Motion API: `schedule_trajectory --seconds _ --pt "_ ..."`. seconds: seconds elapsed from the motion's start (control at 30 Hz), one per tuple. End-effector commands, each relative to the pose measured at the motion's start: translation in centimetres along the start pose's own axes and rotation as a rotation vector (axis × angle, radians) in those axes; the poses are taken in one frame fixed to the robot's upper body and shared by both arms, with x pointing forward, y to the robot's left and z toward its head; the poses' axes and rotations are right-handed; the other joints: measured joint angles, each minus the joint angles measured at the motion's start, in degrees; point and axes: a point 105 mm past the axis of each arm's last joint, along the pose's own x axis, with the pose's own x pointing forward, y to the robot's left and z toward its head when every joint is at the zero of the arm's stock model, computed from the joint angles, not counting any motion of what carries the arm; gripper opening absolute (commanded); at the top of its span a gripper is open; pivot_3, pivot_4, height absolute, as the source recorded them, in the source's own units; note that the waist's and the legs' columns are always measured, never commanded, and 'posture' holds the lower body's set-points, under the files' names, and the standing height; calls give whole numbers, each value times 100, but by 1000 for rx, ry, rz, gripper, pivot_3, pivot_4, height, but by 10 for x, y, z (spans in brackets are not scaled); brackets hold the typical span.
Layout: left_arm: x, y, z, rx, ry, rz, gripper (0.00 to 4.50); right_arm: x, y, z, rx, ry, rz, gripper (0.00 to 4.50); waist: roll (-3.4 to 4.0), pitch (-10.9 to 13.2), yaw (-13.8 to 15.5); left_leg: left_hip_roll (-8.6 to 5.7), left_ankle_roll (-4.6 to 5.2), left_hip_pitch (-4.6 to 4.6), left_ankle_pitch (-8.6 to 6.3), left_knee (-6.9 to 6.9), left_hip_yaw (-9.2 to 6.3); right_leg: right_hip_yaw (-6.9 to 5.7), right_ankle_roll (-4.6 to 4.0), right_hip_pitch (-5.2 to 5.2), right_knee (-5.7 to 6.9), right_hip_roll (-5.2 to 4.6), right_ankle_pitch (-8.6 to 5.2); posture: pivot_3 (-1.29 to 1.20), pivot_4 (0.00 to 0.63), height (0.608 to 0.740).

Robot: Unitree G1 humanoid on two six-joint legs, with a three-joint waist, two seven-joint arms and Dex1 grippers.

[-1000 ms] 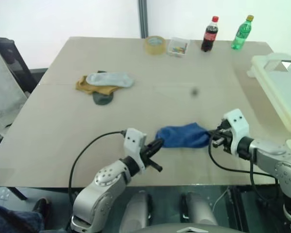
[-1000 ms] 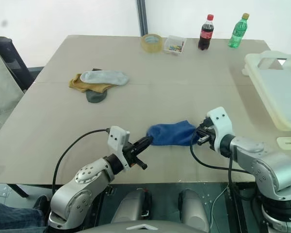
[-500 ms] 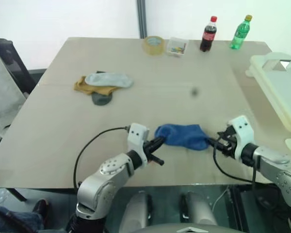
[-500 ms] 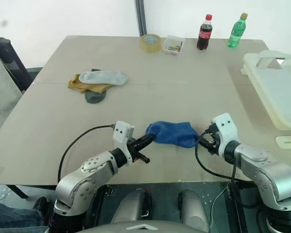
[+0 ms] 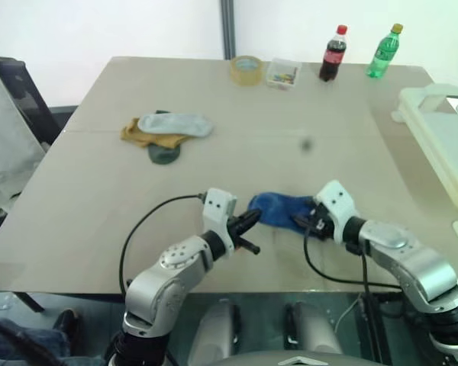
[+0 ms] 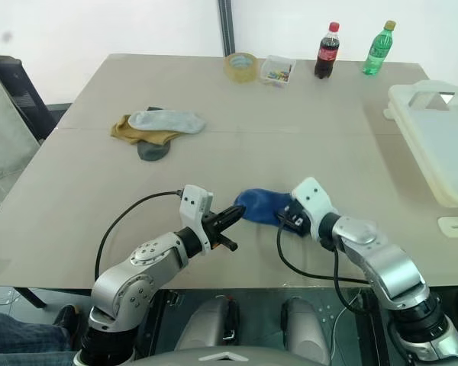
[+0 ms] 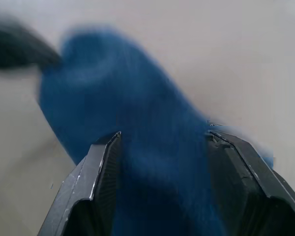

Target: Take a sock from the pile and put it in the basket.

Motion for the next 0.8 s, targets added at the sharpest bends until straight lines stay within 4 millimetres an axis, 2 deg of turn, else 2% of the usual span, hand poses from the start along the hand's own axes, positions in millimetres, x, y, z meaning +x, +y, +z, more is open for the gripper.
schedule_trajectory --seconds 0.03,0.17,0.23,0.3,0.43,0.53,0.67,0.73,0.8 --pt "2 -5 6 4 -23 -31 0 4 1 -18 -21 29 -7 2731 0 -2 10 0 0 8 0 0 1 0 0 6 0 2 0 0 150 740" --pt "4 0 8 -1 -26 -26 0 8 2 -25 25 29 -18 2731 -6 -8 11 5 -1 19 1 1 -2 -4 2 15 3 8 -1 0 150 740" --pt "5 6 16 57 -54 6 555 9 1 -29 9 42 -22 2842 -8 -11 13 9 -2 23 1 4 -1 -3 2 18 4 7 0 0 150 740" --pt "8 13 23 105 -76 39 1253 9 1 -31 14 44 -29 2842 -12 -14 24 9 -2 23 1 4 -1 -4 1 18 4 7 0 0 150 740" --pt "13 33 44 182 -172 164 3060 10 1 -31 30 43 -33 2842 -24 -26 31 7 -3 23 2 5 0 -3 0 19 4 6 1 0 150 740" --pt "12 56 43 179 -171 266 4332 11 0 -33 25 49 -37 2842 -27 -31 19 9 -3 23 2 4 3 -1 -1 19 3 6 1 0 150 740" --pt "17 66 13 154 -9 248 4431 13 -1 -34 22 51 -42 2842 -27 -34 27 7 -2 26 2 4 2 -4 -1 20 5 6 1 0 150 740" --pt "24 56 -4 -4 68 144 4431 15 -1 -32 20 45 -41 2842 -31 -48 32 12 -2 28 2 5 2 -4 -1 23 5 4 1 0 150 740" --pt "31 43 -10 -156 107 41 4431 17 -1 -30 13 40 -39 2842 -28 -68 34 13 -2 35 2 5 2 -4 0 32 5 2 1 0 150 740"
